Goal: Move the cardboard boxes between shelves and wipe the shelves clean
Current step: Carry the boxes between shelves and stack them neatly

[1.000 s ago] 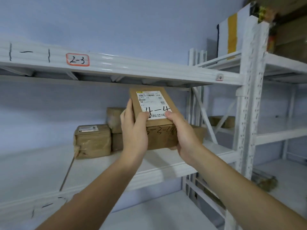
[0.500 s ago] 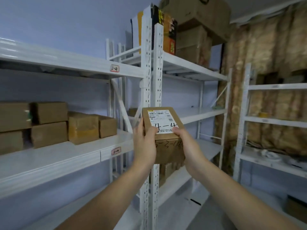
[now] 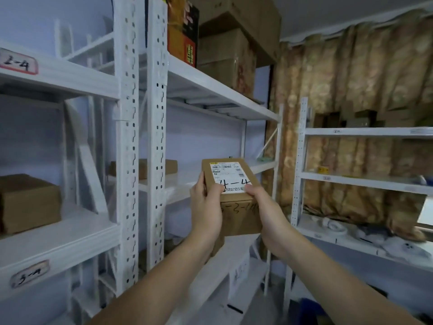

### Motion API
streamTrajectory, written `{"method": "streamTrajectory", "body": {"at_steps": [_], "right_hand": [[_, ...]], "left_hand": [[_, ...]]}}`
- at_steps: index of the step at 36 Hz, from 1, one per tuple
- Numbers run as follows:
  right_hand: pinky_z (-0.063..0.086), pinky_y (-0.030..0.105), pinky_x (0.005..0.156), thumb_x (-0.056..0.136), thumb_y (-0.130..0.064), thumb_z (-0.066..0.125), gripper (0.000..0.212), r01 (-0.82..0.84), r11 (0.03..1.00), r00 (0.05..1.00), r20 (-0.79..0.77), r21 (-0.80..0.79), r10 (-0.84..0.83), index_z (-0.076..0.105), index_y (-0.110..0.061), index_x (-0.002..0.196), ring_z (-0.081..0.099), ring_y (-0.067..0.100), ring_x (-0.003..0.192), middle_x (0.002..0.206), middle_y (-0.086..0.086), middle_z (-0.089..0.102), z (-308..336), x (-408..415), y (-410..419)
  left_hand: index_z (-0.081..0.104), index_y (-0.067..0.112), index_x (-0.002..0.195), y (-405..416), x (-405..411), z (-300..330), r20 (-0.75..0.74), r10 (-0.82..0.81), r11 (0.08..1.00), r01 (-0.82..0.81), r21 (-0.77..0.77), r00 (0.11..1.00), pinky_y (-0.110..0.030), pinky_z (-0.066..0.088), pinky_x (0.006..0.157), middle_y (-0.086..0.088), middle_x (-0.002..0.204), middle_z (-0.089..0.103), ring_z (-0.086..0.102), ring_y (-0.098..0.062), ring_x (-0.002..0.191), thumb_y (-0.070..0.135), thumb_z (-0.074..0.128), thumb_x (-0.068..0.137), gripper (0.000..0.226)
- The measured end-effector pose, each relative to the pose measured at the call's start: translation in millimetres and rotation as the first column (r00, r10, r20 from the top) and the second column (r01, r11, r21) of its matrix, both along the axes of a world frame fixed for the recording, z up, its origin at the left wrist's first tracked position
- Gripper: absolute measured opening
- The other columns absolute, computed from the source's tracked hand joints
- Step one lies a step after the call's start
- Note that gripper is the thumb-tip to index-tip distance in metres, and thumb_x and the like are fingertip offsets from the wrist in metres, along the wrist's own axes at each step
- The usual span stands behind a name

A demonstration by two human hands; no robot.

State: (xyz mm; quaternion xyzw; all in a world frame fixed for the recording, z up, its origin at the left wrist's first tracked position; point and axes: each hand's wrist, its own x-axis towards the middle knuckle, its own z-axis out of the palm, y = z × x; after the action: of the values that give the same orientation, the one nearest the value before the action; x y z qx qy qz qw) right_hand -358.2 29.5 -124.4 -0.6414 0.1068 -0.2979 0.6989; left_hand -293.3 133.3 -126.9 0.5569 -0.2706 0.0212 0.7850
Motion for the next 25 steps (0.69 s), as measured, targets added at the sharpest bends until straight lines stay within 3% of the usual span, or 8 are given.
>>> {"method": "streamTrajectory", "body": {"at_steps": [3, 6, 10, 14, 17, 21, 25], "right_hand": [[0.050, 0.050, 0.106, 0.097, -0.039, 0.059, 0.025, 0.023, 1.000, 1.000, 0.012, -0.005, -0.022, 0.070, -0.030, 0.117, 0.071, 0.025, 0.107, 0.106, -0.001, 0.079, 4, 27, -27], [0.050, 0.051, 0.107, 0.097, -0.040, 0.059, 0.025, 0.020, 1.000, 1.000, 0.017, 0.004, -0.020, 0.069, -0.030, 0.118, 0.071, 0.024, 0.107, 0.106, -0.001, 0.079, 3, 51, -54], [0.050, 0.050, 0.106, 0.098, -0.037, 0.057, 0.027, -0.036, 0.999, 0.999, 0.031, 0.003, 0.036, 0.068, -0.031, 0.122, 0.071, 0.024, 0.108, 0.108, -0.001, 0.078, 1, 80, -83], [0.050, 0.051, 0.106, 0.098, -0.039, 0.057, 0.024, -0.086, 0.996, 0.996, 0.038, 0.013, 0.085, 0.070, -0.034, 0.117, 0.070, 0.023, 0.110, 0.109, -0.003, 0.078, -2, 114, -112], [0.050, 0.050, 0.106, 0.099, -0.039, 0.055, 0.022, -0.135, 0.991, 0.990, 0.032, 0.009, 0.135, 0.071, -0.036, 0.113, 0.071, 0.021, 0.109, 0.107, -0.004, 0.078, -6, 139, -136], [0.050, 0.052, 0.106, 0.099, -0.041, 0.055, 0.024, -0.189, 0.982, 0.982, 0.017, 0.000, 0.189, 0.072, -0.031, 0.113, 0.072, 0.021, 0.106, 0.105, -0.003, 0.079, -5, 172, -174], [0.052, 0.051, 0.103, 0.101, -0.042, 0.052, 0.027, -0.298, 0.954, 0.954, 0.020, -0.041, 0.298, 0.071, -0.032, 0.118, 0.072, 0.021, 0.106, 0.109, -0.003, 0.078, -2, 205, -212]], "left_hand": [[0.056, 0.042, 0.139, -29, 31, 3, 0.036, 0.005, 1.000, -0.004, -0.006, 0.999, -0.025, 0.049, 0.080, 0.004, 0.131, 0.056, 0.059, -0.010, 0.114, 0.035, 0.053, 0.095, 0.045], [0.052, 0.040, 0.144, -57, 57, 1, 0.043, 0.014, 1.000, -0.015, 0.004, 0.999, -0.023, 0.047, 0.079, 0.006, 0.134, 0.052, 0.056, -0.007, 0.114, 0.032, 0.051, 0.100, 0.045], [0.049, 0.039, 0.147, -86, 85, -2, 0.029, 0.052, 0.998, -0.053, 0.023, 0.998, -0.033, 0.054, 0.092, 0.007, 0.136, 0.049, 0.055, -0.008, 0.117, 0.032, 0.051, 0.101, 0.047], [0.049, 0.040, 0.146, -113, 111, -1, 0.050, 0.111, 0.993, -0.113, 0.040, 0.993, -0.045, 0.049, 0.105, 0.011, 0.134, 0.048, 0.054, -0.008, 0.119, 0.041, 0.050, 0.090, 0.056], [0.049, 0.042, 0.146, -134, 130, -1, 0.064, 0.147, 0.987, -0.151, 0.063, 0.987, -0.043, 0.050, 0.103, 0.014, 0.132, 0.047, 0.054, -0.007, 0.119, 0.042, 0.050, 0.092, 0.053], [0.049, 0.040, 0.145, -169, 158, -1, 0.057, 0.213, 0.974, -0.216, 0.069, 0.975, -0.023, 0.046, 0.088, 0.012, 0.130, 0.047, 0.052, -0.002, 0.113, 0.027, 0.049, 0.102, 0.045], [0.050, 0.043, 0.143, -200, 177, 2, 0.045, 0.293, 0.953, -0.296, 0.071, 0.955, -0.039, 0.053, 0.093, 0.010, 0.129, 0.050, 0.056, -0.011, 0.116, 0.044, 0.050, 0.086, 0.057]]}}
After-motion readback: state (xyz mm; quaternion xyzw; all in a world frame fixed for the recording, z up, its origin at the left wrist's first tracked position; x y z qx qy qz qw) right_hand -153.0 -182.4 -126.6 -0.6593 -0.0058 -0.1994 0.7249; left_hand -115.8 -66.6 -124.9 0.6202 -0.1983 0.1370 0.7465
